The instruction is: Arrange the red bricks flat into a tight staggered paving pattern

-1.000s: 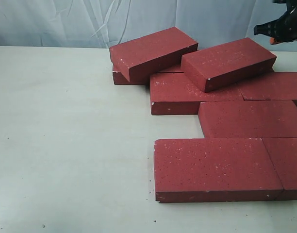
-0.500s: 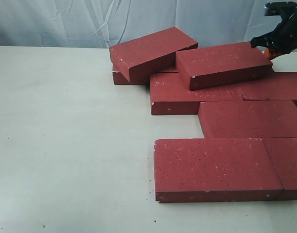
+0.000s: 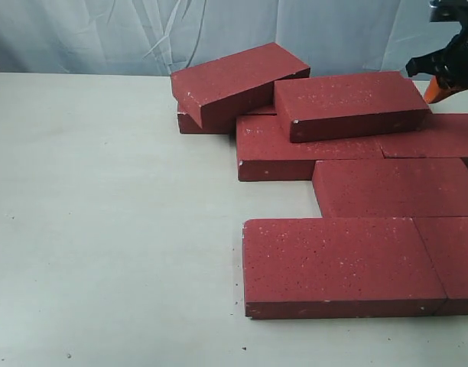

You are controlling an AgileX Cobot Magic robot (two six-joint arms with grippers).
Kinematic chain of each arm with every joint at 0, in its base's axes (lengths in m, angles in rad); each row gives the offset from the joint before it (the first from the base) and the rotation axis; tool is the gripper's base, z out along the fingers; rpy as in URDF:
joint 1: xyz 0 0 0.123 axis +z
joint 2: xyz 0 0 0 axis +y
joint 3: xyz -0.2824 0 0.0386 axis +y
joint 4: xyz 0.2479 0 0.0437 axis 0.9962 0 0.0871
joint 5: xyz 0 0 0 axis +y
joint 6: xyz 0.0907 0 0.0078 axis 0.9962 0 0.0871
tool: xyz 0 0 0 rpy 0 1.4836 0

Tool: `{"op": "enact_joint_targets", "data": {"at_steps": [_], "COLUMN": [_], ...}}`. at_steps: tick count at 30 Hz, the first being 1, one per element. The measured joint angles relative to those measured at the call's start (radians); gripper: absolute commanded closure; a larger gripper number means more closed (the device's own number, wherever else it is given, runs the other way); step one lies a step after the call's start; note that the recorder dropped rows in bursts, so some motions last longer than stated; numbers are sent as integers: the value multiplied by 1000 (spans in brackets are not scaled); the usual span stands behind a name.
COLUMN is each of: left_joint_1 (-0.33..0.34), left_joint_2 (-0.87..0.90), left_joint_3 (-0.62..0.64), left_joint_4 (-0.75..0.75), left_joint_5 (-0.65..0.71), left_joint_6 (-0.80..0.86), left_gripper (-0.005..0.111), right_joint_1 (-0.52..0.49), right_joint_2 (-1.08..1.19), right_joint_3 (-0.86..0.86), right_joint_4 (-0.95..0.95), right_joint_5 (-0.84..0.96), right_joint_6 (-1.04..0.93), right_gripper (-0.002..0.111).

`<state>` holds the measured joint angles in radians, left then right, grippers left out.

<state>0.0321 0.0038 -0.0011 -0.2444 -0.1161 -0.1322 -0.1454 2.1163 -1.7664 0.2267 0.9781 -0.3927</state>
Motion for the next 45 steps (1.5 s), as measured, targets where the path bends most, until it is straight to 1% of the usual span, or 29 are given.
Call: {"op": "enact_joint_targets", "data": {"at_steps": [1, 3, 4, 6, 12, 15, 17, 19, 21, 22, 26, 29, 31, 32, 33, 34, 35, 37, 40, 41, 42, 43, 45], "left_joint_1": [0, 0, 0, 0, 0, 0, 0, 0, 0, 0, 0, -7, -29, -65, -88, -138, -163, -208, -273, -315, -334, -359, -387], "left_joint_2": [0, 0, 0, 0, 0, 0, 2, 40, 118, 169, 420, 620, 755, 866, 924, 1018, 1063, 1142, 1243, 1316, 1352, 1410, 1509], "left_joint_3": [0, 0, 0, 0, 0, -2, -23, -77, -156, -201, -367, -479, -562, -641, -686, -760, -796, -851, -935, -989, -1014, -1053, -1124], "left_joint_4": [-102, -236, -294, -362, -413, -413, -387, -329, -241, -174, 68, 166, 188, 179, 159, 105, 79, 46, 17, -8, -26, -61, -139], "left_joint_5": [-57, -127, -166, -206, -256, -285, -274, -218, -116, -63, 116, 245, 345, 441, 495, 574, 600, 620, 633, 637, 637, 628, 610], "left_joint_6": [-8, -28, -34, -42, -62, -119, -136, -144, -148, -148, -148, -128, -63, 23, 78, 172, 212, 259, 287, 293, 302, 329, 383], "left_gripper": [106, 106, 106, 106, 106, 106, 107, 107, 107, 107, 107, 107, 107, 107, 107, 107, 107, 107, 107, 107, 107, 107, 107], "right_joint_1": [0, 0, 0, 0, 0, 0, 0, 0, 0, 0, 0, 0, 0, 0, 0, 0, 0, 0, 0, 0, 0, 0, 0], "right_joint_2": [-31, -88, -117, -167, -266, -305, -330, -352, -378, -389, -427, -434, -434, -434, -434, -434, -434, -434, -420, -403, -397, -391, -386], "right_joint_3": [30, 87, 119, 182, 336, 372, 381, 381, 381, 381, 381, 381, 381, 381, 381, 381, 381, 381, 381, 381, 381, 381, 381], "right_joint_4": [7, 18, 21, 22, 68, 93, 97, 99, 101, 103, 108, 114, 114, 114, 114, 116, 116, 116, 116, 116, 116, 116, 106], "right_joint_5": [-12, -46, -68, -112, -201, -220, -220, -215, -207, -205, -195, -186, -182, -182, -182, -182, -182, -182, -188, -190, -192, -198, -218], "right_joint_6": [0, 0, 0, 10, 27, 27, 27, 27, 27, 27, 30, 30, 30, 30, 30, 30, 30, 30, 30, 30, 30, 30, 30], "right_gripper": [109, 109, 109, 109, 109, 109, 109, 109, 109, 109, 109, 109, 109, 109, 109, 109, 109, 109, 109, 109, 109, 109, 109]}}
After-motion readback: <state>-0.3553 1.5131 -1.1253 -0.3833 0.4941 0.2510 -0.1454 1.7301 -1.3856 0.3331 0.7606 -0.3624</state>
